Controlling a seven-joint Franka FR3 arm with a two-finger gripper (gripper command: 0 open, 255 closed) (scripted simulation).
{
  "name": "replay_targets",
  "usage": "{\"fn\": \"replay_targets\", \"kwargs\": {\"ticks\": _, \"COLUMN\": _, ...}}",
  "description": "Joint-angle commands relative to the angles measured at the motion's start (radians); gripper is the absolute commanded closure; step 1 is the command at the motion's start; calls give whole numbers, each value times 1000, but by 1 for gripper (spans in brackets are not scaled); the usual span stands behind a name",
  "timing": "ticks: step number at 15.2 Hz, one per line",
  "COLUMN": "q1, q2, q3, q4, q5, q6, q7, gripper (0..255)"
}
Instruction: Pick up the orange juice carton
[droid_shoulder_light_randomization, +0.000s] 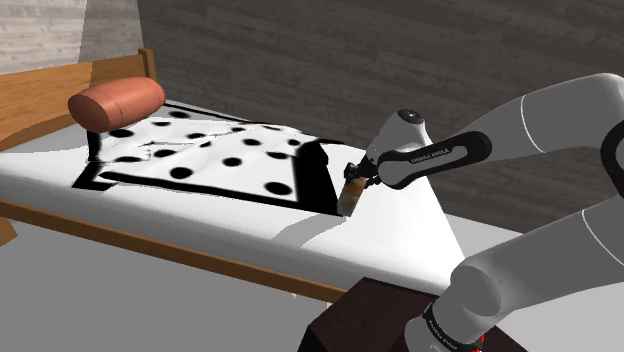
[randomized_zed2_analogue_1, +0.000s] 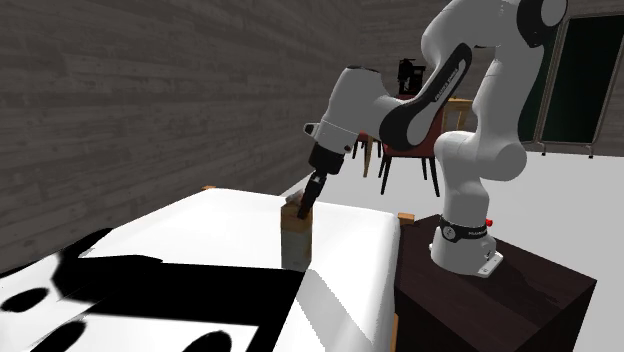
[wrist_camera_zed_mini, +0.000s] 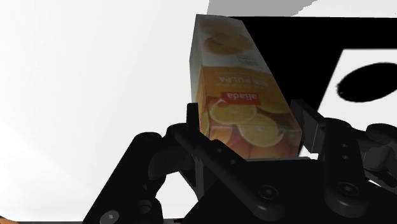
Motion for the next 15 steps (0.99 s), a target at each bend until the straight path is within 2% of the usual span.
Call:
{"fn": "replay_targets", "kwargs": {"ticks": 1, "q1": 0, "q2": 1, "q3": 0, "q4": -1, "q5": 0, "q6": 0, "q7": 0, "gripper": 255}}
{"fn": "replay_targets", "kwargs": {"ticks": 6, "q1": 0, "q2": 3, "q3": 2, "q4": 0, "q5": -1, "q6": 0, "q7": 3, "gripper": 255}}
{"fn": "replay_targets", "kwargs": {"ticks": 15, "q1": 28, "q2": -87, "q3": -15, "q4": 58, "q5": 42, "q6": -147, "q7": -39, "gripper": 255}}
